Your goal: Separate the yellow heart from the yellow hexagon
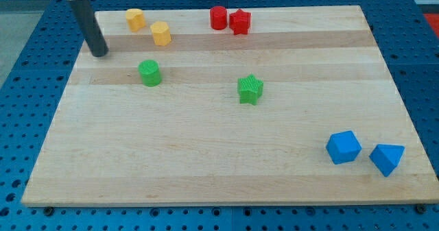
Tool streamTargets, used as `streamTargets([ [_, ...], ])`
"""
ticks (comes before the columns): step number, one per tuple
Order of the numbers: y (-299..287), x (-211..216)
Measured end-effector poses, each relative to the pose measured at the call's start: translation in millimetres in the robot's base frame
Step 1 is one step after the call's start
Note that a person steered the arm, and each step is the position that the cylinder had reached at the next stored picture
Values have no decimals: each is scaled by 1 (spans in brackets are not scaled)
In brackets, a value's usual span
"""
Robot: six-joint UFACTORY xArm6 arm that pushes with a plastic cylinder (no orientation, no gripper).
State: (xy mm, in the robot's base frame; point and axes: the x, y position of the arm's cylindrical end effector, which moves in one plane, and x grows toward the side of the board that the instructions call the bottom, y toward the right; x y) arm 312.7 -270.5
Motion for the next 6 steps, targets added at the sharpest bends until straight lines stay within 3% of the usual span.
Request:
streamTargets([
  [3,24,-85],
  [6,90,-108],
])
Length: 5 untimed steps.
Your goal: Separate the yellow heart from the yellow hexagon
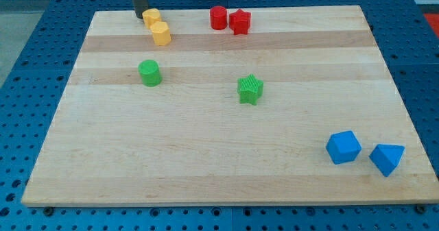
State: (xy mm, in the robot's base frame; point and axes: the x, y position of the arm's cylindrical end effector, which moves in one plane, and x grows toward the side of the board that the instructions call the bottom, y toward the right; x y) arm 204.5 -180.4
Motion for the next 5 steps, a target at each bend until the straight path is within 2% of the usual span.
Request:
streamTargets([
  [2,41,34],
  [5,70,30],
])
